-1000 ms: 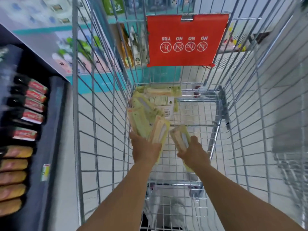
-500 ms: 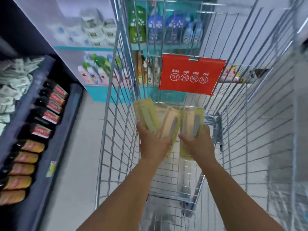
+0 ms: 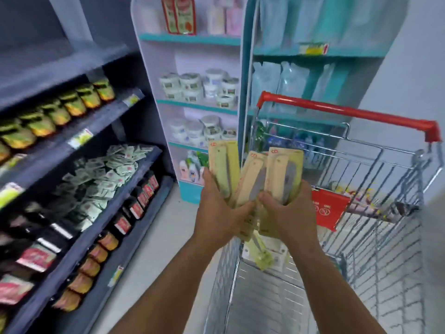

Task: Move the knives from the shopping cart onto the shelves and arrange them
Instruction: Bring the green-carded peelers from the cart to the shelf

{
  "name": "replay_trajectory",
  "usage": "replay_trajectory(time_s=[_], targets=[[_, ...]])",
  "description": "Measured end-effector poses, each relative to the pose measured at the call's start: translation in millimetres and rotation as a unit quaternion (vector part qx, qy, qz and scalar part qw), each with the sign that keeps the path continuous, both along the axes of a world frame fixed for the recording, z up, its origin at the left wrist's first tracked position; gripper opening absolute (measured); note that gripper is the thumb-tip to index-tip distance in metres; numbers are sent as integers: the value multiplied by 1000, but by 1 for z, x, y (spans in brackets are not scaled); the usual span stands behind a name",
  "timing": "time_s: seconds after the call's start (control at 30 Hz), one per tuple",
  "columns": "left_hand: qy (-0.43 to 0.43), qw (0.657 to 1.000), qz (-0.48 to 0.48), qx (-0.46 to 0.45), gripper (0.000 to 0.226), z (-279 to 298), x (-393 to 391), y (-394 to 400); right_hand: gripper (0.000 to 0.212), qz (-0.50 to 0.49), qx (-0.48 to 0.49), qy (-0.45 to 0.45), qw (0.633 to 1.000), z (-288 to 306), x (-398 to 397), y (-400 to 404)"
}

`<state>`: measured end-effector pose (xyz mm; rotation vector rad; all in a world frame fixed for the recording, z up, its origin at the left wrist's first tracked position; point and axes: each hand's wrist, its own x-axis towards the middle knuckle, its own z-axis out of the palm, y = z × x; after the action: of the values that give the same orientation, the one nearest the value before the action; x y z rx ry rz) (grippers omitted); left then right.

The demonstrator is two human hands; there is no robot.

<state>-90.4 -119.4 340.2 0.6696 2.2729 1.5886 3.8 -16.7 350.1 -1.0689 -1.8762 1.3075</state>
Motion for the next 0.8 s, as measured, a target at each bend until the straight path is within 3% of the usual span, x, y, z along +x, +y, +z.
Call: replay_trajectory(time_s=[0.1, 0.17, 0.27, 0.37, 0.6, 0.73, 0.8], targets=[[15, 999, 11, 27, 72, 37, -37, -42, 47, 36, 12, 36, 999, 32, -40, -35], [30, 998, 33, 46, 63, 58, -64, -72, 49, 64, 25, 47, 997, 51, -70, -62], [54, 994, 68, 69, 74, 88, -101, -123, 56, 98, 55, 63, 992, 76, -117, -109], [83, 989, 105, 69, 61, 110, -137, -180, 62, 129, 60, 81, 986, 99, -162, -162], [115, 974, 187, 55, 62, 145, -207, -303, 57, 196, 70, 102, 973, 134, -251, -275], [112, 965, 237, 12, 105, 161, -236, -348, 51, 240, 93, 111, 960, 149, -292, -317], [106, 960, 258, 0, 107, 167, -250, -365, 49, 265, 103, 108, 953, 157, -313, -333]])
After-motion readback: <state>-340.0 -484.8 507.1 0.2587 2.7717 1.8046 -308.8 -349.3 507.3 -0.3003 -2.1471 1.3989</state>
